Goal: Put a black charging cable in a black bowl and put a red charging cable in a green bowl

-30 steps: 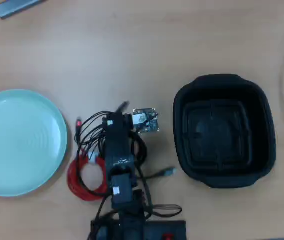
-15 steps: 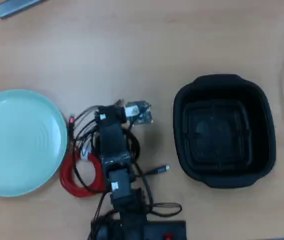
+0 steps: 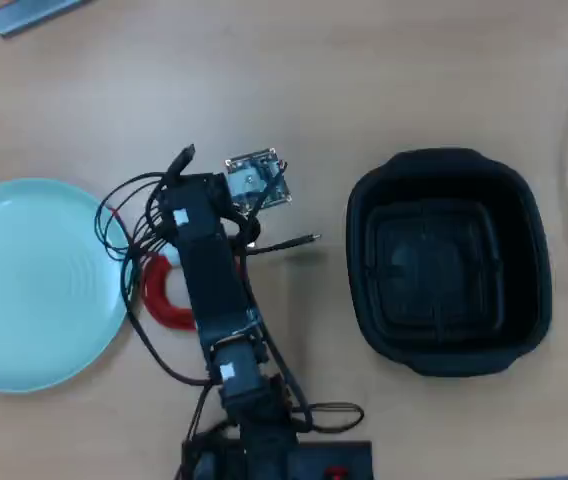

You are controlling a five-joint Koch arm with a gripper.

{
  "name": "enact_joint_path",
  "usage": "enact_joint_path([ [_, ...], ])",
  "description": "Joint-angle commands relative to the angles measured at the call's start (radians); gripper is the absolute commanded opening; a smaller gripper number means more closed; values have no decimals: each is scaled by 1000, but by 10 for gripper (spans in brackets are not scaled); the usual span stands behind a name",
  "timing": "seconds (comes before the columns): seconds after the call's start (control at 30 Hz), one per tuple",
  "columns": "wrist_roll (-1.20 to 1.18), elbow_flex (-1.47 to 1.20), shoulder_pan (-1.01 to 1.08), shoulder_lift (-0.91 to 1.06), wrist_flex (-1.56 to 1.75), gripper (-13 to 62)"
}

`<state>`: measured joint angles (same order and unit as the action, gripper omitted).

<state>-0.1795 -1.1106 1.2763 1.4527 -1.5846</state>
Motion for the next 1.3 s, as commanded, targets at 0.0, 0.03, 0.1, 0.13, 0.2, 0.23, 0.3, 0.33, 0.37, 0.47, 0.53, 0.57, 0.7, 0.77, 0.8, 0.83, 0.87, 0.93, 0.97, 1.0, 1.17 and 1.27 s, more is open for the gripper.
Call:
enact_joint_path([
  [0.0,-15,80,-5,14,-38,-69],
  [0.03,-14,83,-3,15,-38,-69],
  [0.1,-12,101,-3,18,-34,-70],
  [0.13,-11,126,-3,18,-35,-69],
  [0.2,-11,186,-2,20,-38,-69],
  [0.23,-11,218,0,23,-38,-69],
  [0.3,-5,279,5,51,-38,-69],
  [0.33,-3,302,11,66,-38,-69],
  [0.37,-2,322,20,75,-38,-69],
  [0.47,2,365,71,80,-37,-69],
  [0.53,11,373,106,78,-37,-69],
  [0.57,20,368,123,77,-37,-69],
  [0.7,55,374,235,78,-35,-69],
  [0.77,84,377,304,80,-29,-69],
  [0.8,106,380,337,80,-29,-69],
  [0.83,127,387,371,83,-31,-69],
  [0.87,146,397,405,92,-32,-69],
  [0.93,175,428,462,153,-32,-69],
  [0.97,189,446,480,184,-31,-69],
  [1.0,206,460,499,210,-29,-69],
  [1.17,235,514,512,238,-28,-69],
  [1.27,236,528,445,238,-26,-69],
])
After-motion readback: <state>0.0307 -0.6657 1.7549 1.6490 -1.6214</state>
